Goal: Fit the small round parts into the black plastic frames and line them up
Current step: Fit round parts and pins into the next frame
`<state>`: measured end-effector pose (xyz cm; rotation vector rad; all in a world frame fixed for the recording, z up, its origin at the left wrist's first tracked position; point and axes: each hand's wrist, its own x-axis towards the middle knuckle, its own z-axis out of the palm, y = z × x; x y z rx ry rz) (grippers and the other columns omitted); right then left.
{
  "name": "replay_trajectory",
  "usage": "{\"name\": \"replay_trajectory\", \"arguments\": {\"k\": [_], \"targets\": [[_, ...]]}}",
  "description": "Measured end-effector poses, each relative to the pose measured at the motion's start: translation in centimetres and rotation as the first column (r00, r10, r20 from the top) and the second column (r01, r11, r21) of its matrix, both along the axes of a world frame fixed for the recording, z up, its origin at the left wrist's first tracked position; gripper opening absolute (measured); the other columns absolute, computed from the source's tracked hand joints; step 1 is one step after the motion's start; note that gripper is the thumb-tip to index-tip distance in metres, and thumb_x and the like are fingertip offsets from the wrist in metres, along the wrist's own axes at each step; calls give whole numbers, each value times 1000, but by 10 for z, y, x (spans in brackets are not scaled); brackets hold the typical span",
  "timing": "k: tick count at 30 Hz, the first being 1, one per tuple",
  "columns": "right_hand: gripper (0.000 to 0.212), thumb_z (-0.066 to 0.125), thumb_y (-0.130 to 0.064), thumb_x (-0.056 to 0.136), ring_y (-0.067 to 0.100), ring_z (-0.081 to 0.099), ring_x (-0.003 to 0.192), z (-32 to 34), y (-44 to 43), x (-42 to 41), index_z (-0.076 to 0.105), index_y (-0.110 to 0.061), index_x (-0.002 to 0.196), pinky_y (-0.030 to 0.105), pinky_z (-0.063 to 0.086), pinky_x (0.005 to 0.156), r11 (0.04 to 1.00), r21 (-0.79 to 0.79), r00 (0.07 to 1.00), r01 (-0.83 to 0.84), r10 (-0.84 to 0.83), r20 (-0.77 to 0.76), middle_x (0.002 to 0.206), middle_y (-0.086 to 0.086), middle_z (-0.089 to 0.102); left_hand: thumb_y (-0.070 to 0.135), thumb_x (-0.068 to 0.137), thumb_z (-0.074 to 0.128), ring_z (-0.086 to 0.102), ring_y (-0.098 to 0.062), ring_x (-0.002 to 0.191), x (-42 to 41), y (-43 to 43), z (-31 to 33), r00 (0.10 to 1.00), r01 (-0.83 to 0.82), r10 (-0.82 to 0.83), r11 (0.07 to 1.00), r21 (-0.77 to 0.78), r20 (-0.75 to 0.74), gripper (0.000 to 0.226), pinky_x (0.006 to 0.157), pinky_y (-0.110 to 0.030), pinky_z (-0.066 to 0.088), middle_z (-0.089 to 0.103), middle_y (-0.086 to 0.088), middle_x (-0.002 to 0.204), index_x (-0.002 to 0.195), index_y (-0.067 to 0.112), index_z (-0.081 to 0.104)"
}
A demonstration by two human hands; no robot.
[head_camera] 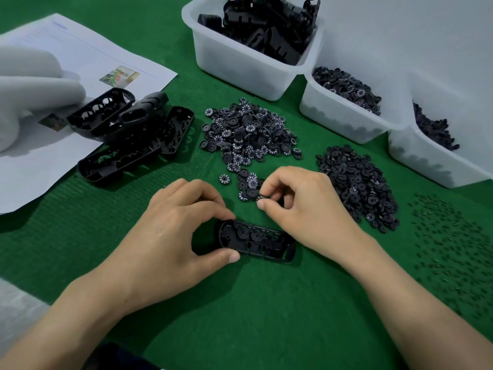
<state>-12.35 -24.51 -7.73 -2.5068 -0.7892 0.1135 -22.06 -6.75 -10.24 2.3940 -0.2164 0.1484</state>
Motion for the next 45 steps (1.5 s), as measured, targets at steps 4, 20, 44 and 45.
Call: {"name": "replay_trajectory", "arguments": {"k": [4,20,44,45], "targets": [[13,74,-13,72,4,48,62,3,-12,-5,64,-21,75,12,38,57,999,11,996,-44,45,-71,72,-9,58,62,67,53,48,-11,95,0,0,-1,1000,2,-2,1000,1,6,50,87,-35,41,52,12,99,99,26,66],[13,67,-20,80,12,59,72,10,-36,-14,73,-13,89,28,50,67,939,16,932,-343,338,133,79,-2,63,62,67,54,50,-14,95,0,0,0,1000,6,-6,1000,3,12,51,87,-39,43,53,10,99,99,25,67],[18,60,-2,80,9,60,76,9,-42,-23,73,-12,88,26,49,70,952,75,953,-298,292,81,84,-2,64,63,67,53,49,-12,95,0,0,-1,1000,4,-4,1000,15,10,51,87,-37,41,53,10,99,99,26,67],[19,60,-2,80,11,59,76,9,-40,-24,73,-13,87,27,49,69,952,53,952,-301,297,75,85,-1,62,63,67,53,49,-11,94,0,0,-1,1000,2,-2,1000,14,8,51,87,-36,41,53,10,99,99,26,67]]}}
